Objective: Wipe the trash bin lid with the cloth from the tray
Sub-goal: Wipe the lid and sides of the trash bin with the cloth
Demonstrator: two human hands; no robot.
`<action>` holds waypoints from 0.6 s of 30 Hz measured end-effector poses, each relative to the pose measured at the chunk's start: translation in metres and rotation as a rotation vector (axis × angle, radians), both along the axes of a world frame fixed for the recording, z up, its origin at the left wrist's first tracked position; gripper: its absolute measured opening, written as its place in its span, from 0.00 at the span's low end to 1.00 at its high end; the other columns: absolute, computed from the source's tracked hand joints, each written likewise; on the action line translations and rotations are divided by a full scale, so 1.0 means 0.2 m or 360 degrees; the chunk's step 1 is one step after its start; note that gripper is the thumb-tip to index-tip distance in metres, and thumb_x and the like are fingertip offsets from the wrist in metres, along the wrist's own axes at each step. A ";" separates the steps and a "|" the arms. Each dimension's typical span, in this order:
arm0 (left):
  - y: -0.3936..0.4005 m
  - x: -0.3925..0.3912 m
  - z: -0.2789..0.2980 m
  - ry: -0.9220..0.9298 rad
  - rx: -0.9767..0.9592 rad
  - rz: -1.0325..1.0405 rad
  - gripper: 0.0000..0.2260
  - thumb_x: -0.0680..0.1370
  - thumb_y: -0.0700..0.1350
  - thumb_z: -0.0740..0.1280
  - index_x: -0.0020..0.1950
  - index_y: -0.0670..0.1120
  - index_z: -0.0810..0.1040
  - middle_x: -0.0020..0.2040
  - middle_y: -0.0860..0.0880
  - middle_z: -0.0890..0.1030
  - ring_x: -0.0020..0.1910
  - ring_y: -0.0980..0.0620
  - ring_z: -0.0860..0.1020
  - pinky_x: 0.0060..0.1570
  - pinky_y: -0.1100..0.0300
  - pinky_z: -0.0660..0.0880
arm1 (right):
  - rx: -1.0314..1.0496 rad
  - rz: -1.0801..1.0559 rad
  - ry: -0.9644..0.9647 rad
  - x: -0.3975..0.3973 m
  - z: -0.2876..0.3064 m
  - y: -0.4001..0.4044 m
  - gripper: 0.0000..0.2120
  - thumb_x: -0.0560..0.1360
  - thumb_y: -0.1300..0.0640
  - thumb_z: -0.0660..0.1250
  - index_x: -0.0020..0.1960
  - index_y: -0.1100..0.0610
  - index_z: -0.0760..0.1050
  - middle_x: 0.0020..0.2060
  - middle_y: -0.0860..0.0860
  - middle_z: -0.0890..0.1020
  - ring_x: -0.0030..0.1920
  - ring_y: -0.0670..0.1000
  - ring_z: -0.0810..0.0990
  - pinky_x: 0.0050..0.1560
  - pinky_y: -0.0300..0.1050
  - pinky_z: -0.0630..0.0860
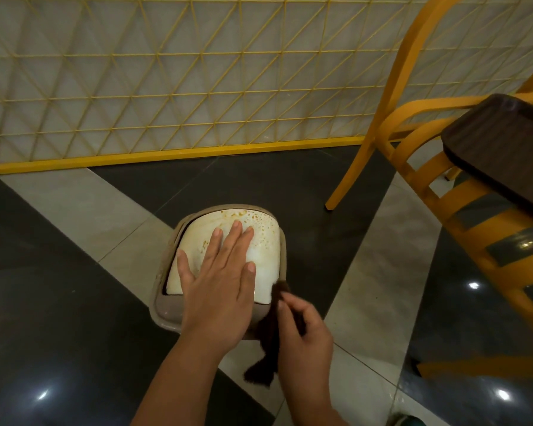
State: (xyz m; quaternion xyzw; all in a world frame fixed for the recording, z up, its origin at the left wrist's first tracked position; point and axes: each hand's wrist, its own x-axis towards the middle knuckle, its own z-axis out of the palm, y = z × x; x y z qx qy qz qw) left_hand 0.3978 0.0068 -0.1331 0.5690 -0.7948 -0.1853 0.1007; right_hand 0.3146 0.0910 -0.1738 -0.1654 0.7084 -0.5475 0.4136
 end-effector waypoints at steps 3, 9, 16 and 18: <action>-0.02 0.04 0.01 0.0152 0.0113 -0.0007 0.21 0.81 0.53 0.44 0.74 0.66 0.48 0.75 0.66 0.45 0.73 0.66 0.38 0.68 0.52 0.27 | -0.0183 0.0123 0.0136 0.07 0.03 0.06 0.10 0.73 0.55 0.68 0.47 0.39 0.80 0.50 0.40 0.79 0.50 0.49 0.82 0.47 0.48 0.82; -0.01 0.03 0.01 0.0177 0.0098 -0.0018 0.21 0.81 0.55 0.43 0.74 0.65 0.51 0.76 0.65 0.47 0.74 0.64 0.39 0.67 0.55 0.28 | -0.0058 0.0007 0.0061 -0.07 0.03 -0.10 0.09 0.78 0.56 0.65 0.51 0.44 0.79 0.49 0.39 0.80 0.51 0.39 0.78 0.41 0.26 0.75; -0.01 0.02 0.01 0.0176 0.0066 0.0008 0.23 0.78 0.57 0.40 0.74 0.66 0.50 0.74 0.67 0.45 0.74 0.64 0.39 0.68 0.55 0.30 | 0.0022 0.0003 -0.0094 0.06 -0.04 0.10 0.11 0.74 0.58 0.68 0.44 0.41 0.80 0.46 0.44 0.82 0.47 0.48 0.83 0.48 0.51 0.82; -0.01 0.03 0.01 0.0170 0.0079 -0.0022 0.23 0.78 0.57 0.41 0.74 0.66 0.50 0.73 0.68 0.45 0.73 0.65 0.39 0.68 0.55 0.29 | -0.0129 0.0012 0.0039 0.03 0.00 0.02 0.10 0.75 0.57 0.67 0.46 0.41 0.80 0.49 0.42 0.81 0.49 0.45 0.81 0.48 0.45 0.82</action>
